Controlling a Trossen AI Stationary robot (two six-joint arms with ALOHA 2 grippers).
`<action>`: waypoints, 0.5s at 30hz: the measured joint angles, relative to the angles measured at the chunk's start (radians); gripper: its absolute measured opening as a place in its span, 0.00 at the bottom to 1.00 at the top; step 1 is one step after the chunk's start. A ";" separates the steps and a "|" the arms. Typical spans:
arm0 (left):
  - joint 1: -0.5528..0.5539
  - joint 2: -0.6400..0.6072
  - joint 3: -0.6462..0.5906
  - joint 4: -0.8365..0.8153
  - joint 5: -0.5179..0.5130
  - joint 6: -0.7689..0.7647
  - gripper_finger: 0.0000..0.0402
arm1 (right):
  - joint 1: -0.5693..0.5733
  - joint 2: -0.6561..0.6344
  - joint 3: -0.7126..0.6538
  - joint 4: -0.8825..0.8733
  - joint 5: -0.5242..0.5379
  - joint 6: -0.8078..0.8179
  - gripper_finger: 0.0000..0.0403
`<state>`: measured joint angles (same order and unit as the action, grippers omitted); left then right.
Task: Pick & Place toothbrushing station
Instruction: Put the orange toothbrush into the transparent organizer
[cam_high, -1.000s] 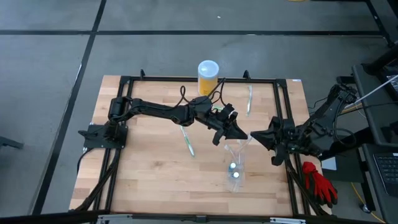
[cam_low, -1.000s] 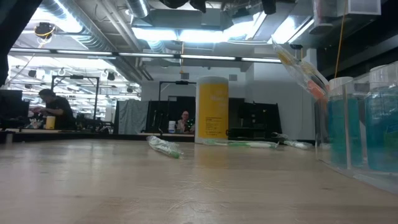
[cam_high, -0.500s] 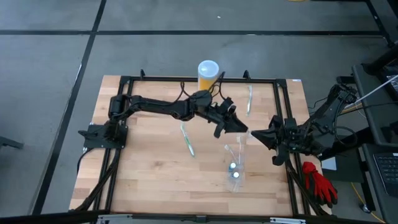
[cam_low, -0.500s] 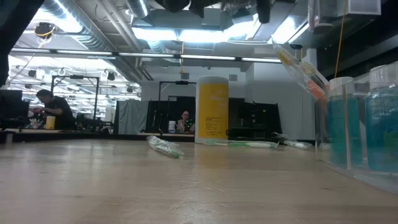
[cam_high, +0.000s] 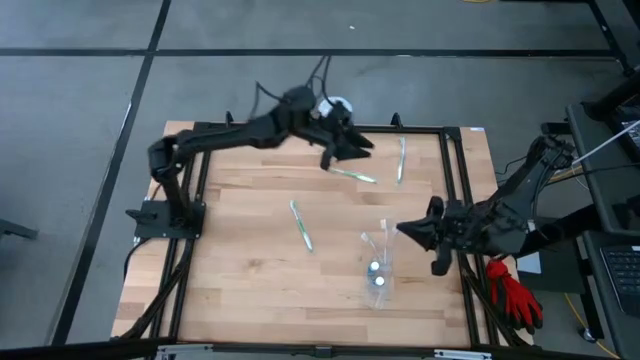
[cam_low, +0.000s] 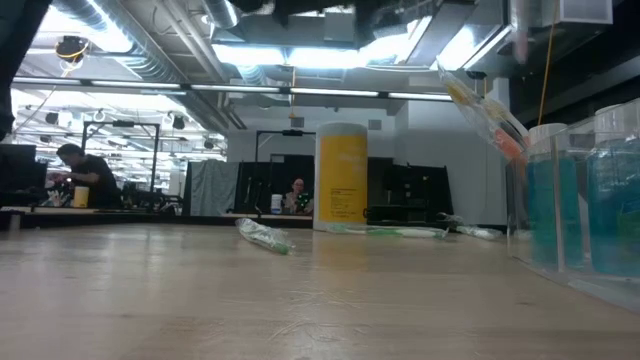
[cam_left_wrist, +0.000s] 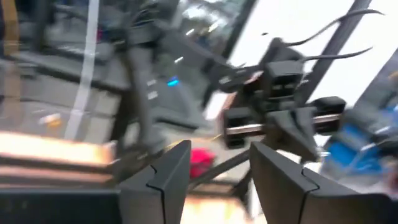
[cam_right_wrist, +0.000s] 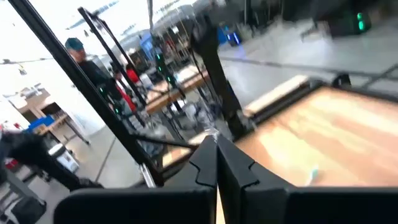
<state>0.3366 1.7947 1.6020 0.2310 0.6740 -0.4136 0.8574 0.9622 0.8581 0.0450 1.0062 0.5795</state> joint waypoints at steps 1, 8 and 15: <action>0.012 -0.027 0.000 -0.070 -0.009 0.052 0.39 | 0.000 0.013 0.000 -0.023 -0.003 0.036 0.00; 0.052 -0.218 0.000 -0.461 -0.102 0.260 0.32 | 0.000 0.087 0.000 -0.054 -0.005 0.175 0.00; -0.004 -0.375 0.000 -0.613 -0.250 0.288 0.31 | 0.001 0.099 0.000 -0.162 -0.003 0.308 0.00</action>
<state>0.3323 1.4200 1.6016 -0.3821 0.4235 -0.1253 0.8586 1.0615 0.8581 -0.1172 1.0027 0.8872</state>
